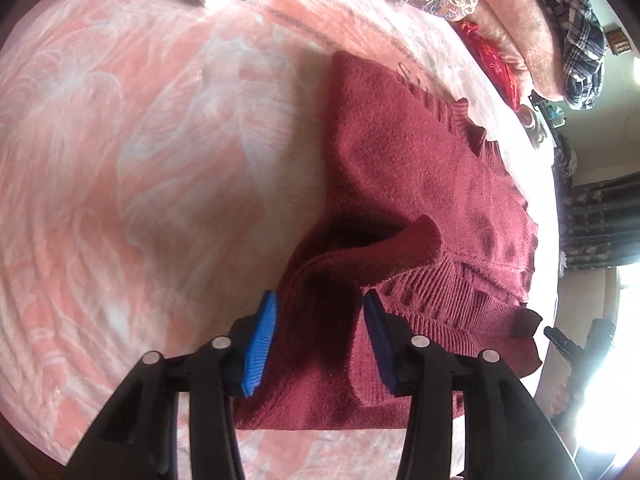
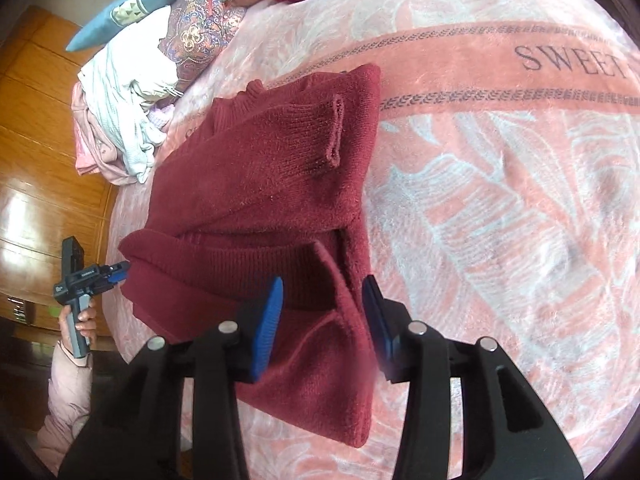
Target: Fold small clothes
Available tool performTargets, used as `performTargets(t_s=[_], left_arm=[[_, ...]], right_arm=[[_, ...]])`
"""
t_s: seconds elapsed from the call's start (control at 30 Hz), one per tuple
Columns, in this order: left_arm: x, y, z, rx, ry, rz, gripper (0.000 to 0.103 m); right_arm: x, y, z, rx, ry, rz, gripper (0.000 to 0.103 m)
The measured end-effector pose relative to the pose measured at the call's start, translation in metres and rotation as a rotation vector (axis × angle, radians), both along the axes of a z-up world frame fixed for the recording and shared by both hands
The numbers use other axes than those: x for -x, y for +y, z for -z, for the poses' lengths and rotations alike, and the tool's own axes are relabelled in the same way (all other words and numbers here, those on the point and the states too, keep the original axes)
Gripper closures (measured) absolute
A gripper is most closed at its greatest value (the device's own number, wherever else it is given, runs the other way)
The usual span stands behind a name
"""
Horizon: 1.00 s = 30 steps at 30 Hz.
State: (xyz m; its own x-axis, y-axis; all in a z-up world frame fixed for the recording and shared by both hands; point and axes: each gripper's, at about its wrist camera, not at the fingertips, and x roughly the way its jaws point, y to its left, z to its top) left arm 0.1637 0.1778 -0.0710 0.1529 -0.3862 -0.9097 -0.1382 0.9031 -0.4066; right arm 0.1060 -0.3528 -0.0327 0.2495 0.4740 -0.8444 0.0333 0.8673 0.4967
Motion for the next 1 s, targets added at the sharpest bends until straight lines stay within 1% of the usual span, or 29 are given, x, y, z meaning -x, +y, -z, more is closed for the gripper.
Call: performTargets(t_s=[0.07,0.13,0.23,0.27,0.33,0.4,0.47,0.5,0.57,0.63,0.67,0.73,0.83,0.87,0.9,0.93,0.97,1.0], left_arm=[[0.002,-0.004,-0.004,0.003,0.013,0.037,0.051],[0.007,-0.012,-0.007,0.034,0.014,0.079,0.048],[0.013,-0.030,0.000,0.008,0.048,0.135,0.047],[0.015,-0.035,0.003,0.007,0.059,0.148,0.047],[0.017,-0.045,0.010,0.005,0.077,0.175,0.047],[0.018,-0.052,0.016,-0.018,0.083,0.185,0.047],[0.018,-0.054,0.024,-0.028,0.091,0.183,0.047],[0.017,-0.055,0.027,-0.026,0.092,0.177,0.048],[0.016,-0.055,0.031,-0.023,0.091,0.179,0.050],[0.016,-0.055,0.032,-0.036,0.083,0.184,0.061],[0.015,-0.053,0.033,-0.036,0.082,0.183,0.061],[0.015,-0.051,0.033,-0.029,0.078,0.177,0.066],[0.013,-0.050,0.033,-0.032,0.070,0.180,0.069],[0.013,-0.051,0.032,-0.038,0.069,0.182,0.070],[0.014,-0.053,0.031,-0.043,0.066,0.186,0.072],[0.014,-0.054,0.031,-0.044,0.062,0.190,0.077],[0.014,-0.056,0.030,-0.042,0.060,0.194,0.080],[0.013,-0.056,0.030,-0.039,0.057,0.195,0.086]], right_arm=[[0.000,0.001,0.001,0.037,0.009,-0.034,0.061],[0.001,0.004,0.000,0.049,0.025,-0.084,0.059],[0.008,0.021,-0.002,0.034,0.046,-0.158,0.059],[0.011,0.028,-0.001,0.031,0.062,-0.174,0.058],[0.015,0.038,0.005,0.026,0.100,-0.205,0.053],[0.019,0.045,0.016,0.056,0.166,-0.211,0.050],[0.022,0.049,0.027,0.073,0.216,-0.219,0.050],[0.024,0.050,0.030,0.079,0.229,-0.217,0.050],[0.026,0.047,0.036,0.041,0.252,-0.209,0.050],[0.027,0.046,0.041,0.031,0.275,-0.201,0.053],[0.027,0.045,0.041,0.035,0.279,-0.195,0.054],[0.029,0.041,0.038,0.004,0.278,-0.187,0.053],[0.028,0.044,0.041,-0.005,0.293,-0.201,0.053],[0.029,0.046,0.043,-0.004,0.298,-0.208,0.057],[0.029,0.049,0.043,-0.001,0.301,-0.216,0.066],[0.028,0.052,0.044,0.006,0.303,-0.223,0.072],[0.028,0.054,0.044,0.006,0.302,-0.226,0.084],[0.027,0.055,0.043,0.002,0.295,-0.225,0.097]])
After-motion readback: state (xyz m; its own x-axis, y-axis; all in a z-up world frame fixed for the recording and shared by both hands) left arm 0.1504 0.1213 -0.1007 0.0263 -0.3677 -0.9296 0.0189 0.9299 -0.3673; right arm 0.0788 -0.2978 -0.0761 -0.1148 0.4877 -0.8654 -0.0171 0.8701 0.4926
